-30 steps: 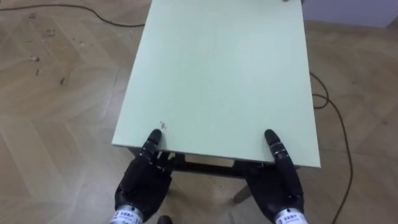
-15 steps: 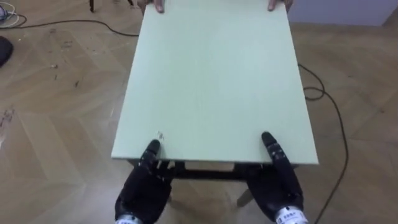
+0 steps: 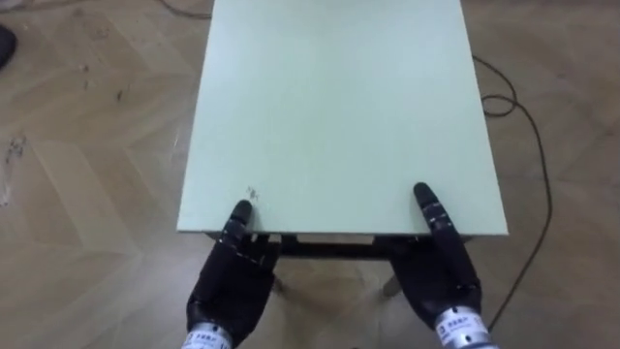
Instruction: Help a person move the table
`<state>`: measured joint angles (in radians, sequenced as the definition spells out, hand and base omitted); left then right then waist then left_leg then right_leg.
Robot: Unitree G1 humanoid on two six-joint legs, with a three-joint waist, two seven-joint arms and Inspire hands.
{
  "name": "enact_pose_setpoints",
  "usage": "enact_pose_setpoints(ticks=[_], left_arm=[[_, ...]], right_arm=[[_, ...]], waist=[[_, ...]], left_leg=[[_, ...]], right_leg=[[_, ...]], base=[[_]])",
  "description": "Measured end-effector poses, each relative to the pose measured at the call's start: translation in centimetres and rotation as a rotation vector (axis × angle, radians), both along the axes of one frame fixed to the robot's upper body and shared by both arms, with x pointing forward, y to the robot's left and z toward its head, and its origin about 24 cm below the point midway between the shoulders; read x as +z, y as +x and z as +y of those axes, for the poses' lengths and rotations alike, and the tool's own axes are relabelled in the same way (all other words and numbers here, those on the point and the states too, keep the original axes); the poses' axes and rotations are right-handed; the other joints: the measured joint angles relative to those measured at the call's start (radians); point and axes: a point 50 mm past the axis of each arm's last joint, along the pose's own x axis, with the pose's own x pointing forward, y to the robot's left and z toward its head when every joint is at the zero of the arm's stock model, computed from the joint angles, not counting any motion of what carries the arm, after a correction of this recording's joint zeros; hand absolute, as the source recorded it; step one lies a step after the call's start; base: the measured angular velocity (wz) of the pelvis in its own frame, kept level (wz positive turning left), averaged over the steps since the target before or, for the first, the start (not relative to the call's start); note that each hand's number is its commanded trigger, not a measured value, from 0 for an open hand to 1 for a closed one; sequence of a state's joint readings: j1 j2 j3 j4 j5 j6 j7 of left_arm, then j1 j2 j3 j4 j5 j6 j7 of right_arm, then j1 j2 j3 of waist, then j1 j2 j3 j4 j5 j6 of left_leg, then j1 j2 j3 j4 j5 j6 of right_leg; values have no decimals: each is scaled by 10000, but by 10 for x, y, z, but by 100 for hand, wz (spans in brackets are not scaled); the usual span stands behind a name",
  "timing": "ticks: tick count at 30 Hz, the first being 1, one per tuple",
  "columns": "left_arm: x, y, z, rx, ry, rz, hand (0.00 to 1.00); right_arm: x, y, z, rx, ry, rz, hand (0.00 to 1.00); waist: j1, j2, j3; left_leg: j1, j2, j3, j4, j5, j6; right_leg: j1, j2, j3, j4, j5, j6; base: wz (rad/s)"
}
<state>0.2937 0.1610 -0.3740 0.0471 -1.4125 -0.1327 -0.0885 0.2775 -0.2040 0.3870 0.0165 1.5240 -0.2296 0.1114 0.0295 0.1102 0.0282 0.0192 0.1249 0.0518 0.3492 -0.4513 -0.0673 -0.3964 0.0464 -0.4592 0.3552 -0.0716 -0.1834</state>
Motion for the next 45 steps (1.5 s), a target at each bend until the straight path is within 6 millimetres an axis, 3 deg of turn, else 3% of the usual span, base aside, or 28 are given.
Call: enact_pose_setpoints(ticks=[1, 2, 5, 6, 7, 9, 10, 11, 12, 13, 14, 16, 17, 19, 23, 25, 34, 42, 45], left_arm=[[-1, 2, -1, -67, 39, 7, 100], [-2, 1, -1, -63, 57, 68, 100], [-12, -5, -1, -111, 140, 490, 100], [-13, -7, -1, -96, 146, 560, 100], [-15, -10, 0, -56, 155, 662, 100], [-16, -12, 0, -88, 148, 747, 100], [-17, -13, -1, -110, 123, 784, 100], [-18, -14, -2, -215, 121, 881, 100], [-18, -14, -3, -296, 149, 929, 100], [-19, -16, -4, -368, 149, 994, 100], [-19, -16, -4, -374, 145, 999, 100], [-19, -17, -3, -335, 151, 1019, 100], [-19, -17, -3, -305, 171, 1015, 100], [-19, -16, 0, -251, 271, 982, 100], [-18, -16, 6, -208, 543, 901, 100], [-17, -17, 6, -204, 520, 906, 100], [-15, -30, 10, -124, 557, 989, 100], [-16, -33, 7, -64, 200, 1115, 100], [-16, -33, 5, -62, 35, 1163, 100]], right_arm=[[0, 0, -1, -35, -12, 11, 100], [-1, 0, -2, -42, -32, 62, 100], [-10, -9, -3, 9, -4, 565, 100], [-11, -11, -3, 25, 17, 647, 100], [-13, -12, -4, 46, 3, 763, 100], [-15, -13, -7, 160, -49, 886, 100], [-15, -13, -8, 161, -65, 931, 100], [-17, -17, -10, 46, -3, 1083, 100], [-18, -20, -11, -12, 13, 1156, 100], [-20, -24, -12, -102, 79, 1271, 100], [-20, -25, -12, -119, 92, 1275, 100], [-20, -25, -10, -133, 97, 1289, 100], [-20, -25, -8, -135, 139, 1339, 100], [-21, -25, -4, -152, 280, 1383, 100], [-21, -25, 1, -162, 402, 1527, 100], [-21, -25, 0, -166, 319, 1532, 100], [-21, -28, 2, 92, 165, 1365, 100], [-19, -24, -3, 333, -76, 1222, 100], [-17, -19, -6, 427, -242, 1163, 100]], waist=[[33, -92, -9], [58, -197, 9], [42, -374, -7], [49, -448, -8], [48, -582, -5], [-54, -674, -8], [-218, -675, -1], [-494, -696, -12], [-571, -707, -18], [-546, -781, -64], [-550, -795, -77], [-392, -814, -83], [-298, -866, -86], [-78, -909, -96], [160, -981, -92], [154, -1007, -90], [-12, -1298, -52], [-15, -1276, -46], [-68, -1159, 9]], left_leg=[[-97, -204, 11, -173, 27, 92], [-151, -382, 7, -210, 162, 343], [-121, -931, 36, -216, 391, 762], [-119, -1010, 46, -197, 446, 858], [-163, -1173, 214, -146, 558, 1031], [-453, -1362, 280, -13, 797, 1271], [-650, -1387, 428, 20, 1026, 1369], [-697, -1308, 965, -68, 1240, 1408], [-660, -1295, 1158, -182, 1355, 1408], [-584, -1289, 1549, -485, 1602, 1416], [-596, -1303, 1722, -595, 1762, 1434], [-665, -1332, 1793, -586, 1855, 1416], [-689, -1356, 1819, -573, 1910, 1371], [-770, -1324, 1828, -599, 1990, 1283], [-710, -992, 1876, -979, 2327, 1096], [-760, -938, 1889, -1064, 2415, 1074], [-915, -859, 1793, -1191, 2478, 1038], [-1202, -861, 1297, -945, 2473, 1026], [-1211, -890, 911, -868, 2472, 1017]], right_leg=[[-195, -218, 26, 69, 166, 25], [-242, -399, 117, 27, 378, 46], [-70, -763, 330, -169, 916, 188], [-66, -835, 439, -175, 1012, 211], [-76, -958, 685, -275, 1335, 353], [-119, -1063, 1370, -664, 2047, 964], [-116, -1149, 1891, -782, 2414, 1589], [-113, -1492, 2119, 288, 1562, 1950], [-74, -1695, 2156, 991, 1003, 2009], [61, -1951, 2328, 2252, 61, 2013], [416, -2148, 2572, 2966, -616, 2163], [1356, -2180, 3017, 2730, -1273, 2382], [1811, -2094, 3086, 2006, -1452, 2463], [2085, -1855, 3022, 1093, -1399, 2342], [2506, -1247, 3026, -266, -589, 2090], [2545, -1147, 3033, -579, -406, 2040], [2581, -1053, 2874, -988, -325, 1994], [2797, -1090, 2282, -1171, -327, 1994], [3103, -1119, 1979, -1248, -354, 2027]], base=[[7], [0], [1], [-5], [-9], [10], [67], [82], [72], [34], [14], [-12], [-19], [-26], [-16], [-8], [4], [23], [43]])
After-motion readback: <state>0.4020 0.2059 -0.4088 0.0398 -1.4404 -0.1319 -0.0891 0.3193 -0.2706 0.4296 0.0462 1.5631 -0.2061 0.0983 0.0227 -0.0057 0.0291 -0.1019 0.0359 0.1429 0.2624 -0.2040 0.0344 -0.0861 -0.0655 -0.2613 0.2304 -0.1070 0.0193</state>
